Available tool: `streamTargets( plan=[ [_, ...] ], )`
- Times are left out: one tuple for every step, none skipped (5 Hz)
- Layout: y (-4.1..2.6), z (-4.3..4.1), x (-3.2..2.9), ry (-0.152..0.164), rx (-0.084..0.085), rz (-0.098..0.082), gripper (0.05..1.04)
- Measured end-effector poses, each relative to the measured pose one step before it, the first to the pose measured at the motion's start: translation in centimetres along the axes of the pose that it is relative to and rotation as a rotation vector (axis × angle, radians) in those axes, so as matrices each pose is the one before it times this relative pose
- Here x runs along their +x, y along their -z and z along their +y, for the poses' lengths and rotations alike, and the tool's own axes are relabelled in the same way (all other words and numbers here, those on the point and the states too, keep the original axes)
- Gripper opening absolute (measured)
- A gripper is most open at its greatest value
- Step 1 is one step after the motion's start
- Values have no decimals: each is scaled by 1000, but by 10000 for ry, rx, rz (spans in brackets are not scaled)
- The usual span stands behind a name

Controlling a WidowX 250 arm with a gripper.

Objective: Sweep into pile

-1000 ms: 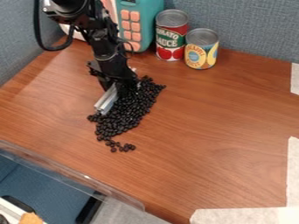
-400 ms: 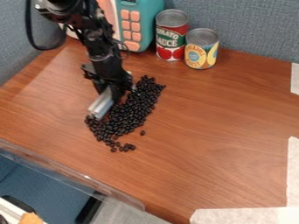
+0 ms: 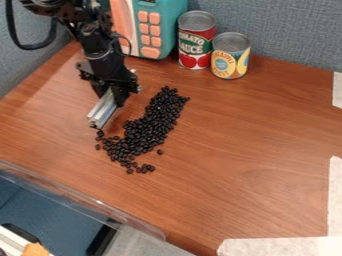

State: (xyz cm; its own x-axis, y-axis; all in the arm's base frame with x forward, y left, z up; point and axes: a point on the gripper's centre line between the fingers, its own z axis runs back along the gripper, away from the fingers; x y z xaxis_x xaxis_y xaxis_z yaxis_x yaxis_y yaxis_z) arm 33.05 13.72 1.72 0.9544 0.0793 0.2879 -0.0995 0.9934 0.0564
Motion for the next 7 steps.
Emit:
streamTargets(
  plan=[
    [-374, 1278, -1035, -244, 352, 69, 389],
    [588, 1199, -2298, -364, 351, 500, 389],
    [548, 974, -1787, -783, 132, 256, 389],
    [372, -181, -921, -642, -99, 78, 389],
    [-324, -434, -1671, -936, -54, 70, 389],
    [-486, -1104, -2083, -1069, -95, 157, 389],
    [-512, -1622, -1360, -616, 85, 89, 389]
  ],
)
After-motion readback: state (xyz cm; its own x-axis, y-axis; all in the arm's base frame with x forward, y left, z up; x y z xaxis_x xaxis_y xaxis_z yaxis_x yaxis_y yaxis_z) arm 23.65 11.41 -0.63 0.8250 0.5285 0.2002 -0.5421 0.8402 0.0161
